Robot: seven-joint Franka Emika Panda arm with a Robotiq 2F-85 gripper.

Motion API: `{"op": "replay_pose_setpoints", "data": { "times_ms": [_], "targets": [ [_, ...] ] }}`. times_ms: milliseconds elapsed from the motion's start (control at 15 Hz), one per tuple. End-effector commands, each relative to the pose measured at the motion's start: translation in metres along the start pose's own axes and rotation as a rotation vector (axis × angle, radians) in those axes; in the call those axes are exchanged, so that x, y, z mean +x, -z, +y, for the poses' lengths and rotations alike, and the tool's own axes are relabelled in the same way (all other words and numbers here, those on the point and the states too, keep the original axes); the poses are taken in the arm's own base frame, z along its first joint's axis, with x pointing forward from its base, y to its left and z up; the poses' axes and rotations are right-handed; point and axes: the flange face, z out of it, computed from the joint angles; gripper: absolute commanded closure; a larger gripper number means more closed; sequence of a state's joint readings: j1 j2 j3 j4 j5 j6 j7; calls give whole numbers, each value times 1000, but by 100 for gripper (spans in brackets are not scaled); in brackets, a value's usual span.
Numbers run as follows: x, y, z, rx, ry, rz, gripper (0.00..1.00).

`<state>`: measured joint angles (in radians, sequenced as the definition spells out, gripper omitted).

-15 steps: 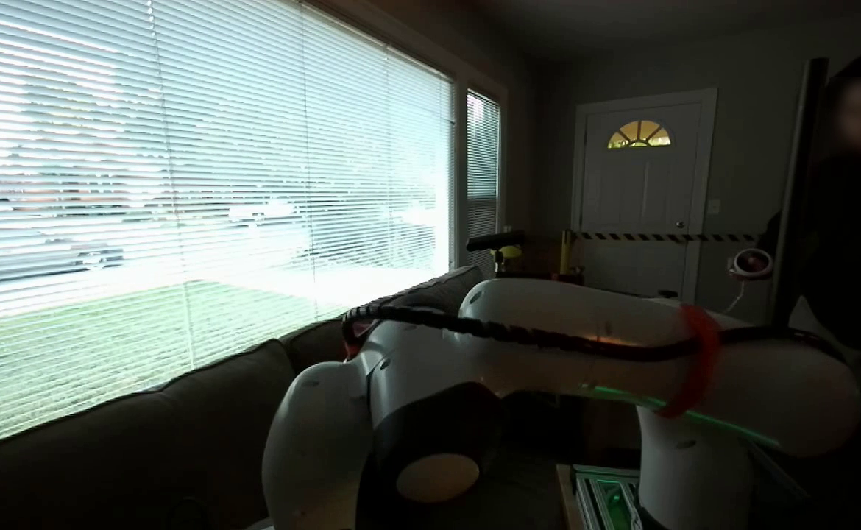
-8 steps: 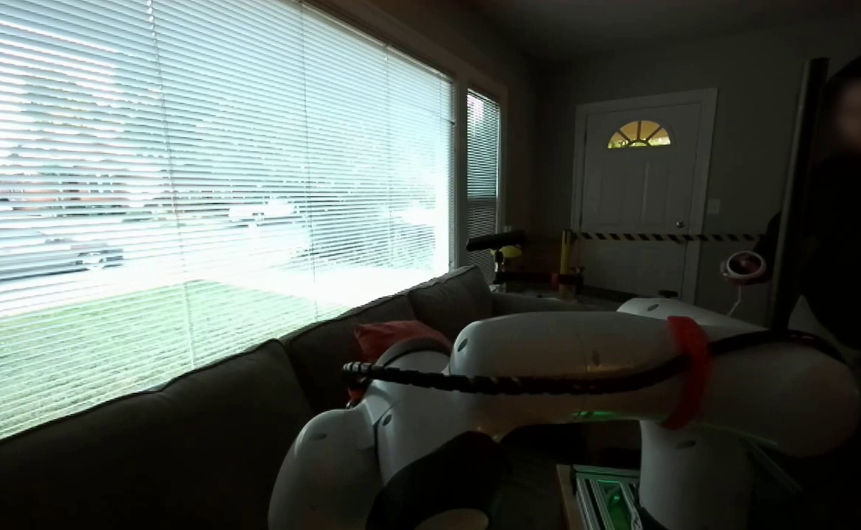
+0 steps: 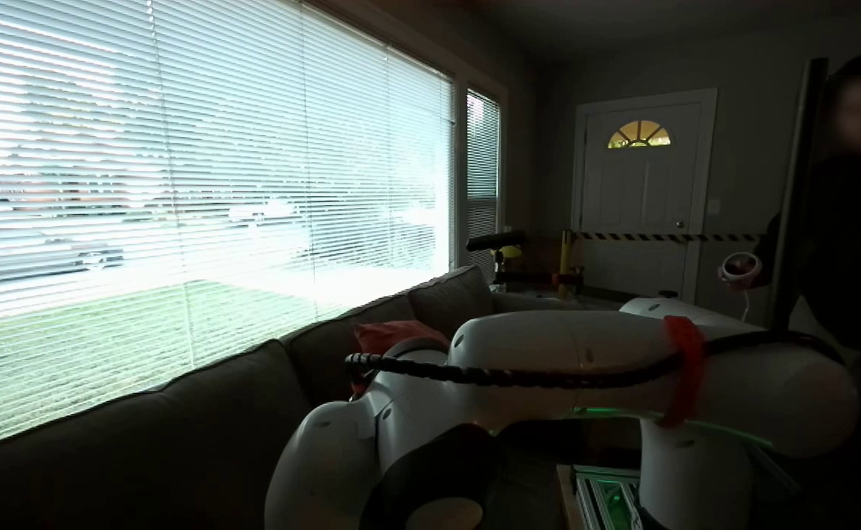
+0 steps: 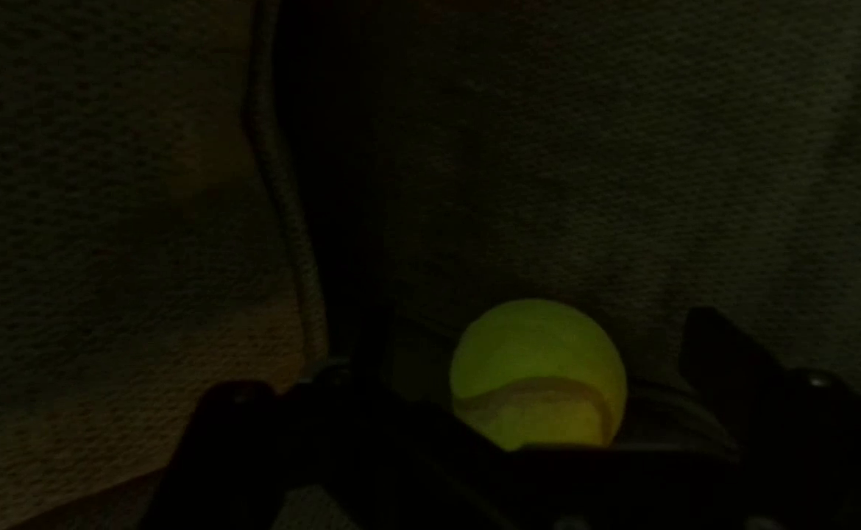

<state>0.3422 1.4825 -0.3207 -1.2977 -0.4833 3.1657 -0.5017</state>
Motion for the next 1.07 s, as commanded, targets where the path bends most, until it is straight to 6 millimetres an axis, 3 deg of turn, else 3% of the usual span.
{"op": "replay_pose_setpoints", "data": {
  "times_ms": [0, 600, 1000],
  "targets": [
    [9, -7, -3, 50, -99, 24, 0],
    [10, -11, -9, 139, -257, 69, 0],
    [12, -14, -15, 314, -382, 130, 0]
  ]
}}
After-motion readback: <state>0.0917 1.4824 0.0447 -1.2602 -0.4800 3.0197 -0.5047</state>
